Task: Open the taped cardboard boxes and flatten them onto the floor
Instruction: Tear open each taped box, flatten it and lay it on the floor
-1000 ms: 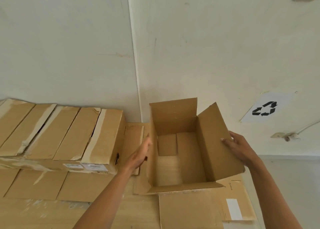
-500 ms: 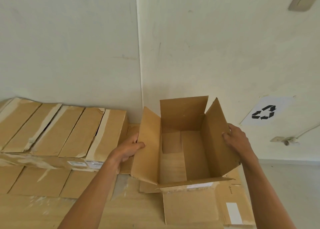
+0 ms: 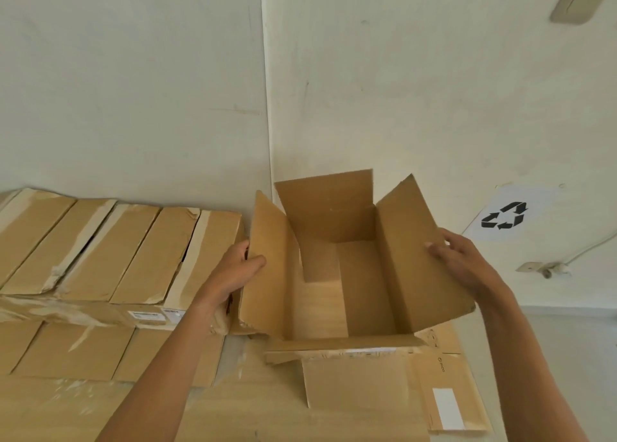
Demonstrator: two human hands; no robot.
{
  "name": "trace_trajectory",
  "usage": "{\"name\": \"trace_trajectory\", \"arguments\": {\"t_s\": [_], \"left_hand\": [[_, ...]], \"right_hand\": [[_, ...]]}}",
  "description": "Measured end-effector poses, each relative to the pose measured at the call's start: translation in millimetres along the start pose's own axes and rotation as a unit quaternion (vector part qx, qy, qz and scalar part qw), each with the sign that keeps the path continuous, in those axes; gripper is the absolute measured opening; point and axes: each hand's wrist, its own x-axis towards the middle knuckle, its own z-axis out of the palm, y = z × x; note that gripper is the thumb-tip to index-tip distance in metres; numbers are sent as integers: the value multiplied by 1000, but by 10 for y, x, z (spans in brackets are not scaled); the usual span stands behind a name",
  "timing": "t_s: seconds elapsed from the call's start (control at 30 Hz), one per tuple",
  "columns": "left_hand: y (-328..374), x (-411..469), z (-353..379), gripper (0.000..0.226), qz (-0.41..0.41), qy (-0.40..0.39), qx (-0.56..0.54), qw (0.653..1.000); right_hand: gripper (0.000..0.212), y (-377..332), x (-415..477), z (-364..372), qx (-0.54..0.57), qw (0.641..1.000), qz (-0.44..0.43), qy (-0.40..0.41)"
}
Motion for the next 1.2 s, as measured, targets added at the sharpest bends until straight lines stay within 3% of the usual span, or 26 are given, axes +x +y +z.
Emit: {"name": "trace_trajectory", "arguments": {"t_s": [0.17, 0.27, 0.3, 0.43, 0.5, 0.6, 0.7, 0.87, 0.97, 1.07, 1.13, 1.2], "left_hand": [[90, -44, 177, 36, 49, 34, 178, 982], [308, -279, 361, 78, 104, 97, 322, 936], [466, -406, 446, 88, 137, 79, 318, 935], [1090, -949, 917, 116, 183, -176, 219, 942], [1210, -1054, 1136, 125, 193, -221, 256, 921], [1199, -1033, 1328, 115, 259, -126, 369, 884], [1068, -989, 1422, 96, 340, -41, 366, 865], [990, -1054, 1470, 100, 347, -17, 304, 887], [999, -1102, 1437, 95, 355, -4, 312, 881], [919, -1066, 1326, 98, 327, -7, 292, 899], [864, -1043, 1201, 99, 318, 3, 255, 913], [804, -1034, 1066, 99, 311, 16, 218, 925]], "right_hand": [[33, -128, -79, 180, -58, 998, -32, 7], [32, -202, -130, 225, -48, 998, -33, 18], [30, -251, -140, 238, -40, 998, -34, 24], [20, -506, -144, 358, -7, 997, -65, 44], [20, -644, -147, 426, 21, 996, -78, 47], [22, -769, -131, 502, 39, 995, -77, 45], [25, -831, -121, 572, 52, 994, -84, 43], [23, -846, -145, 770, 77, 992, -93, -21], [23, -817, -138, 804, 131, 986, -79, -63], [33, -722, -104, 755, 205, 967, -48, -142], [41, -431, 0, 776, 201, 973, -45, -103], [42, 150, 146, 899, 154, 988, -3, 34]]}}
